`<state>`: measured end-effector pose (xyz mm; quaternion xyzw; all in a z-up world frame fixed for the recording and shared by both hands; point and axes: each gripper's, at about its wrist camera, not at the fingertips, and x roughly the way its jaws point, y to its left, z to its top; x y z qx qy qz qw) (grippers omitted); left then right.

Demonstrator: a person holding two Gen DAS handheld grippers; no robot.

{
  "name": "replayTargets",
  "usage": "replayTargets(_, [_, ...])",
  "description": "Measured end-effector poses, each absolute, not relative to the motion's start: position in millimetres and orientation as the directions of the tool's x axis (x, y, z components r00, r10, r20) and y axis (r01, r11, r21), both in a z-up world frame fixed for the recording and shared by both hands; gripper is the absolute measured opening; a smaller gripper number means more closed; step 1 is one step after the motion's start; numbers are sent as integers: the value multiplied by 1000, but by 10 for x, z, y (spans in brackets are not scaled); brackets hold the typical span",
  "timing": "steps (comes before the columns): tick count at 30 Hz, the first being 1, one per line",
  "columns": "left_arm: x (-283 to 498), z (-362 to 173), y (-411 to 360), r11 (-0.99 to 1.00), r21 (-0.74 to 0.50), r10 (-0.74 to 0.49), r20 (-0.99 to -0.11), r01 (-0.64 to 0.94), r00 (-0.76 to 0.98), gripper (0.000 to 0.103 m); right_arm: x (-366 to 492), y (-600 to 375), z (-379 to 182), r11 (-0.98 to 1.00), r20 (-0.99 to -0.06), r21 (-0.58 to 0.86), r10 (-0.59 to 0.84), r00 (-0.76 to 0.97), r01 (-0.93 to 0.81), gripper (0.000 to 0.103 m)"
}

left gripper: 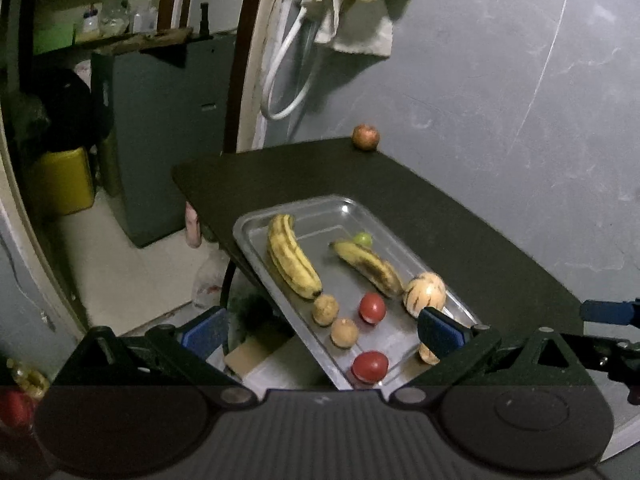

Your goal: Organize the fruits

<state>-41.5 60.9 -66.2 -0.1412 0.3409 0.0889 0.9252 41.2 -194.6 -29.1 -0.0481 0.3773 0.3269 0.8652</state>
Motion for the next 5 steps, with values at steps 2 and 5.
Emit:
replayTargets(2, [-426, -630, 577, 947, -184, 90, -635, -264, 767, 103, 428, -1943, -294, 781, -685, 162, 529, 501, -603, 102])
replayTargets(5, [-407, -616, 539, 949, -158, 119, -619, -272, 776, 103, 456, -1946, -300, 782, -686, 165, 529, 499, -601, 102])
